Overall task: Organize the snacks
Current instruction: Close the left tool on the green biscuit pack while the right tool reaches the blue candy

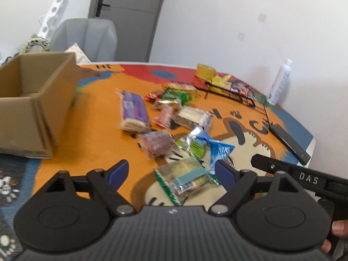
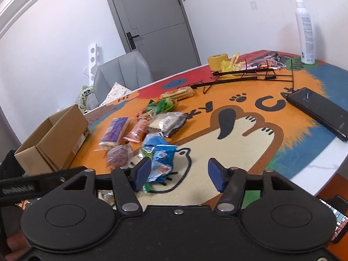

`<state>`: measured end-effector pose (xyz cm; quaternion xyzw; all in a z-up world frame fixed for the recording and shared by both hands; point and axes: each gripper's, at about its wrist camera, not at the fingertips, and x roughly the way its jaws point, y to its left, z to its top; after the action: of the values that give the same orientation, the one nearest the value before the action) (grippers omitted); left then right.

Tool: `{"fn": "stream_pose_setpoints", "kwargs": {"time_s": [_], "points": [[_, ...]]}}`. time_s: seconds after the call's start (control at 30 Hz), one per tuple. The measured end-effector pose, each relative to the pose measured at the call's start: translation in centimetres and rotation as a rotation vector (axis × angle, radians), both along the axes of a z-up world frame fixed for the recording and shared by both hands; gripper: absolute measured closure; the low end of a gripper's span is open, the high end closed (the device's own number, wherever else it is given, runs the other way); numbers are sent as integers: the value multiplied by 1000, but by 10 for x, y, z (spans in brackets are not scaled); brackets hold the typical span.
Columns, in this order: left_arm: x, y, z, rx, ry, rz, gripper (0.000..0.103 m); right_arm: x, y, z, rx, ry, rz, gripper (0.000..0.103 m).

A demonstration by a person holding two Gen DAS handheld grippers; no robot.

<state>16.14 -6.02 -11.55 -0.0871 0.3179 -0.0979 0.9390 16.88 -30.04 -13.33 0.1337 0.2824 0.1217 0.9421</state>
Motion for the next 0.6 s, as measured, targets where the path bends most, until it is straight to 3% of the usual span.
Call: {"fn": "stream_pose_setpoints", "kwargs": {"time_s": [0.1, 0.5, 0.6], "points": [[11, -8, -7, 6, 25, -12, 21, 7, -4, -7, 33, 22, 15, 58], [43, -34, -32, 95, 95, -71, 19, 28, -10, -20, 78, 77, 0, 58], [44, -36, -36, 125, 67, -66, 17, 31, -7, -20, 74, 80, 8, 57]]}}
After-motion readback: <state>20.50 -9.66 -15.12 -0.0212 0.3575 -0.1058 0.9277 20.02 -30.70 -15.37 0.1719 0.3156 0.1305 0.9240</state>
